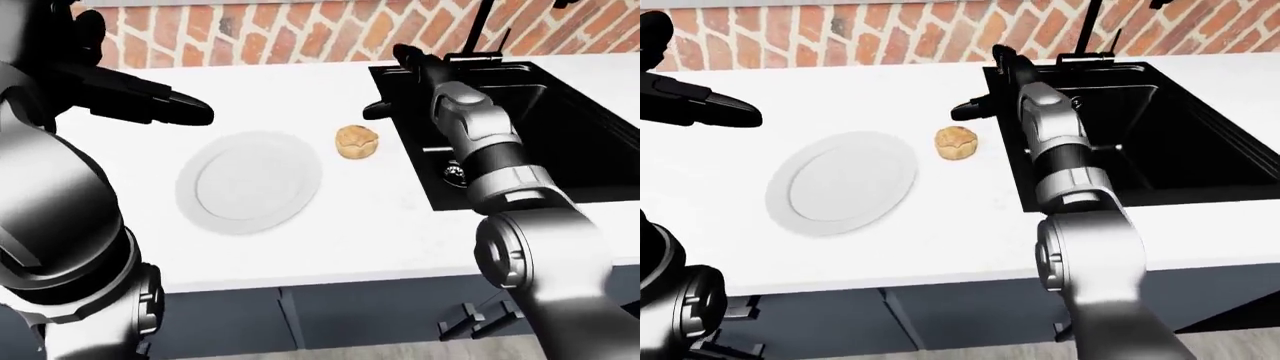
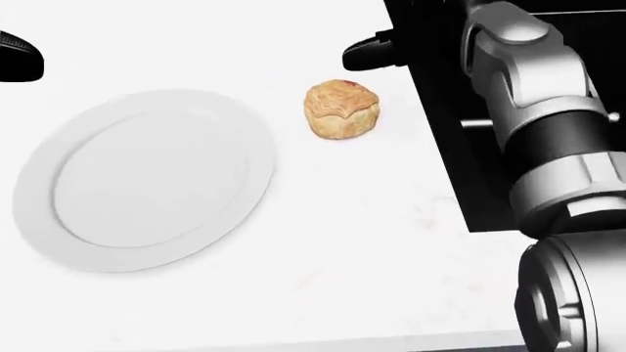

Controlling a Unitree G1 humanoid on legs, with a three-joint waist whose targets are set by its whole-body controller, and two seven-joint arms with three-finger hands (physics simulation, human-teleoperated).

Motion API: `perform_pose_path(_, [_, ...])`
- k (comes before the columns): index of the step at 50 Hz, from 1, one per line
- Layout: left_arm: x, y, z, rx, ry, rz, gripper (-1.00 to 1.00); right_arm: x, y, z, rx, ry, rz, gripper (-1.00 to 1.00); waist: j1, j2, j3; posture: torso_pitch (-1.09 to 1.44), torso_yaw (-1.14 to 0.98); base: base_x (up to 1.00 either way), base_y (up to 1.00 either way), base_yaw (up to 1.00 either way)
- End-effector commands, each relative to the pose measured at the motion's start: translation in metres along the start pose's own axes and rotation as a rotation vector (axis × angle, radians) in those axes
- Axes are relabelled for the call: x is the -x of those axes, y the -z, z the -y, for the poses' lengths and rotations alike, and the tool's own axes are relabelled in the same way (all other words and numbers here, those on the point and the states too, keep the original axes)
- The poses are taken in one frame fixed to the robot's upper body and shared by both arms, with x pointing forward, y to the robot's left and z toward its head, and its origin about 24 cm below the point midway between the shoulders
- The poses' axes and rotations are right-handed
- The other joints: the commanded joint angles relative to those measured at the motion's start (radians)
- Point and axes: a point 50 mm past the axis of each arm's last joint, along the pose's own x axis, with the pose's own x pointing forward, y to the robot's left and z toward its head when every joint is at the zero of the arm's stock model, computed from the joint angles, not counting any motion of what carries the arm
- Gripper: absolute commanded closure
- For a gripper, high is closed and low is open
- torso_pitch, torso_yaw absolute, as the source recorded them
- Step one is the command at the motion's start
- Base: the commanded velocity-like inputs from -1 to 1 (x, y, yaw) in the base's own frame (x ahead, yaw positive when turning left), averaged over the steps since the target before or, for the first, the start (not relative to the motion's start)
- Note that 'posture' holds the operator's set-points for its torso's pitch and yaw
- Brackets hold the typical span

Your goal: Place the pastries on the plates.

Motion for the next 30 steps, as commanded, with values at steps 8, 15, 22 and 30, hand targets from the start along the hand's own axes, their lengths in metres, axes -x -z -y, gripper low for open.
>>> perform_pose_path(8, [0.005, -0.01, -0.006, -0.004, -0.029, 0.051, -1.0, 0.002, -0.026, 0.002, 0.048, 0.015, 0.217, -1.0, 0.0, -0.003, -0.038, 0.0, 0.0, 0.0, 0.0, 0.0])
perform_pose_path(15, [0.004, -0.009, -0.005, -0.003, -0.028, 0.053, -1.0, -0.002, -0.005, -0.013, 0.071, -0.051, 0.206, -1.0, 0.0, -0.005, -0.036, 0.0, 0.0, 0.0, 0.0, 0.0])
perform_pose_path(22, [0.005, -0.011, -0.006, 0.002, -0.025, 0.054, -1.0, -0.002, 0.005, -0.018, 0.053, -0.085, 0.237, -1.0, 0.001, -0.006, -0.037, 0.0, 0.0, 0.0, 0.0, 0.0])
perform_pose_path(30, [0.004, -0.009, -0.005, 0.001, -0.024, 0.054, -1.0, -0.003, 0.022, -0.023, 0.02, -0.112, 0.217, -1.0, 0.001, -0.005, -0.037, 0.0, 0.0, 0.0, 0.0, 0.0])
